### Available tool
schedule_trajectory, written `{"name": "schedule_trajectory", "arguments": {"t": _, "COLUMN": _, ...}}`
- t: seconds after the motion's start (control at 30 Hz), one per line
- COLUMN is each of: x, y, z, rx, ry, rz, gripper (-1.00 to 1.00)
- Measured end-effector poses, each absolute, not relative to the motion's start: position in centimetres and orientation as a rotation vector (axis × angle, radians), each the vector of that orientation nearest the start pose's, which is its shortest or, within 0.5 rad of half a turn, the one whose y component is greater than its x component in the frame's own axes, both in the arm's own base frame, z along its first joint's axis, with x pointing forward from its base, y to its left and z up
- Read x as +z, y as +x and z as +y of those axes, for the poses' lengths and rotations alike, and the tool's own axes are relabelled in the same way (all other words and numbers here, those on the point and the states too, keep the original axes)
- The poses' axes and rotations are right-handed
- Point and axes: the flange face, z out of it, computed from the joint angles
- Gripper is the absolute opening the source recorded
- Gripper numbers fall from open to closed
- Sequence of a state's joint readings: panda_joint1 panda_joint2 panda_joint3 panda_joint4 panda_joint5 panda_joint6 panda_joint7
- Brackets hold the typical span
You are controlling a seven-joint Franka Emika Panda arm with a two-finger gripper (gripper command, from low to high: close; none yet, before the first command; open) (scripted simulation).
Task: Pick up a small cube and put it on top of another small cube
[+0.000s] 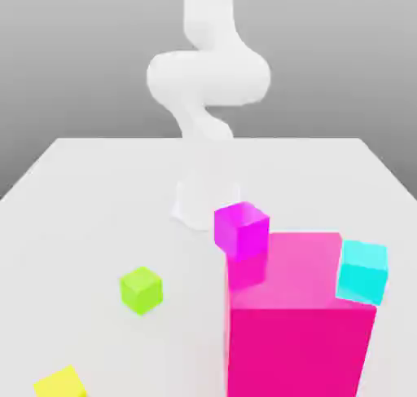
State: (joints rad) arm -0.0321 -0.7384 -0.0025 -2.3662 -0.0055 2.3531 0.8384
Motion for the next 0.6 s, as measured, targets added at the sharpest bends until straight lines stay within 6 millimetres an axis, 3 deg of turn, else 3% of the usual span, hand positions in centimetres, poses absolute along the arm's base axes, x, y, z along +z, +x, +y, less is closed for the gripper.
{"name": "schedule_trajectory", "arguments": {"t": 0.13, "x": 56.2, "y": 40.5, "z": -4.2, "rx": -0.779, "ry": -2.467, "rz": 1.358, "gripper": 0.0}}
{"name": "schedule_trajectory", "arguments": {"t": 0.3, "x": 43.7, "y": 40.9, "z": -7.9, "rx": -0.556, "ry": -2.444, "rz": 1.631, "gripper": 0.0}}
{"name": "schedule_trajectory", "arguments": {"t": 0.43, "x": 33.5, "y": 38.1, "z": -10.3, "rx": -0.349, "ry": -2.389, "rz": 1.862, "gripper": 0.0}}
{"name": "schedule_trajectory", "arguments": {"t": 0.6, "x": 20.7, "y": 31.4, "z": -12.0, "rx": -0.052, "ry": -2.263, "rz": 2.157, "gripper": 0.0}}
